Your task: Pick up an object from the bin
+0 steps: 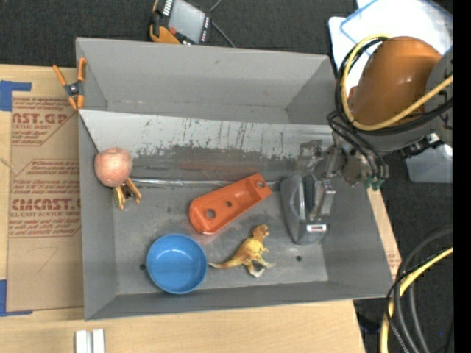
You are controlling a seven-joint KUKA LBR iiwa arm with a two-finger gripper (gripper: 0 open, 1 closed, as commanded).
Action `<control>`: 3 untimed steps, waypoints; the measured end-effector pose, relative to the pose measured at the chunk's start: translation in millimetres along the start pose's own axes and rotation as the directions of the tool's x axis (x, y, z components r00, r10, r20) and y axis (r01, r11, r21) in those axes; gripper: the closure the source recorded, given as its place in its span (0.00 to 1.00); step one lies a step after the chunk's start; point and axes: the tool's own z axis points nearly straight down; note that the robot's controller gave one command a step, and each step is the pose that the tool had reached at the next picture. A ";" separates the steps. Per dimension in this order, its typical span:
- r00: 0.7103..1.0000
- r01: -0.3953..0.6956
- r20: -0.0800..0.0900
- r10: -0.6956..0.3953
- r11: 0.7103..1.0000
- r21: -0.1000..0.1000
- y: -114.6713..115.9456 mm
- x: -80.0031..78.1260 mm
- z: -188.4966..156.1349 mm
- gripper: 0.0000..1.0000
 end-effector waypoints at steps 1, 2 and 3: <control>1.000 0.000 0.000 0.000 1.000 0.000 0.0 0.0 0.0 0.00; 1.000 -0.013 -0.005 0.013 1.000 -0.004 46.8 -15.0 76.0 0.00; 1.000 -0.021 0.008 0.021 1.000 -0.001 34.2 -16.4 81.9 0.00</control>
Offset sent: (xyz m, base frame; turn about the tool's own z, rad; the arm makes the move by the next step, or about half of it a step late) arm 0.0162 0.0423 -0.0713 0.0184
